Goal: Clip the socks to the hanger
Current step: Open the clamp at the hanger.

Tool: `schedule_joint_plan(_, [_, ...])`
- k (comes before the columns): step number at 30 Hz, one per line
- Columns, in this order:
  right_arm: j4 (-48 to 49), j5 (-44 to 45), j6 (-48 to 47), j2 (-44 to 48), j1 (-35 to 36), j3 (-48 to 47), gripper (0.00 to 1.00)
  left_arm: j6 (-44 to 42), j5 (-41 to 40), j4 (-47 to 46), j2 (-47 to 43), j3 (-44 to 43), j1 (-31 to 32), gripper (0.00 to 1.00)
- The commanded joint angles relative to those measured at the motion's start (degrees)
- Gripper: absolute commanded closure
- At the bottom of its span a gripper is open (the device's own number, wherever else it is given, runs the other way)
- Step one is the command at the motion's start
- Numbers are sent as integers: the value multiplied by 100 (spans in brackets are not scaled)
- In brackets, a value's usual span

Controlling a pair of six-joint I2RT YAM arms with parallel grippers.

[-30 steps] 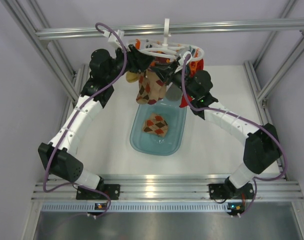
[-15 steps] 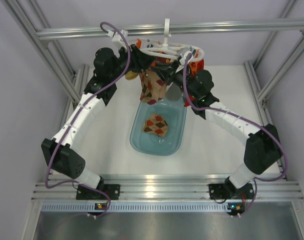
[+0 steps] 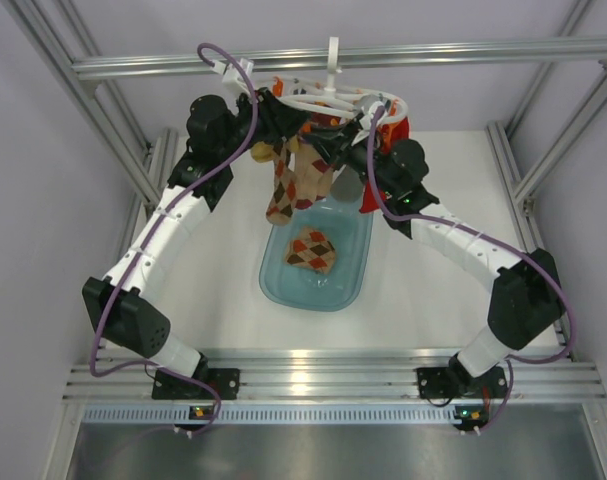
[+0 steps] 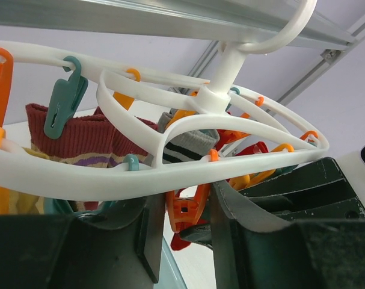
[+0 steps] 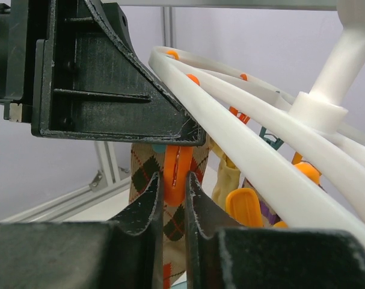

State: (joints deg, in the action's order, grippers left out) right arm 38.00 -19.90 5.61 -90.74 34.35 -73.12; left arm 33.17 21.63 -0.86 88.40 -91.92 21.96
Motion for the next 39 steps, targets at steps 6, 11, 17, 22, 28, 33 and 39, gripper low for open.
schedule_joint_plan(6, [-38, -568, -24, 548, 11, 297, 55, 419, -203, -459, -51, -10, -60, 100])
schedule_joint_plan(11, [-257, -681, -112, 812, -77, 658, 52, 418, -291, -274, -42, -19, -60, 100])
schedule_joint_plan(17, [-170, -612, 63, 708, -104, 493, 54, 594, -343, -274, -103, 86, -51, 100])
schedule_joint_plan(22, [-100, -418, 388, 400, -104, -26, 56, 779, -308, -476, -156, 253, -42, 100])
schedule_joint_plan(28, [-108, -216, 617, 39, -104, -396, 58, 876, -317, -520, -183, 306, -42, 100])
schedule_joint_plan(33, [-187, -120, 617, -93, -104, -571, 59, 981, -264, -529, -174, 341, -42, 100])
schedule_joint_plan(39, [-179, 74, 556, -146, -95, -668, 76, 972, -282, -494, -218, 403, -51, 100])
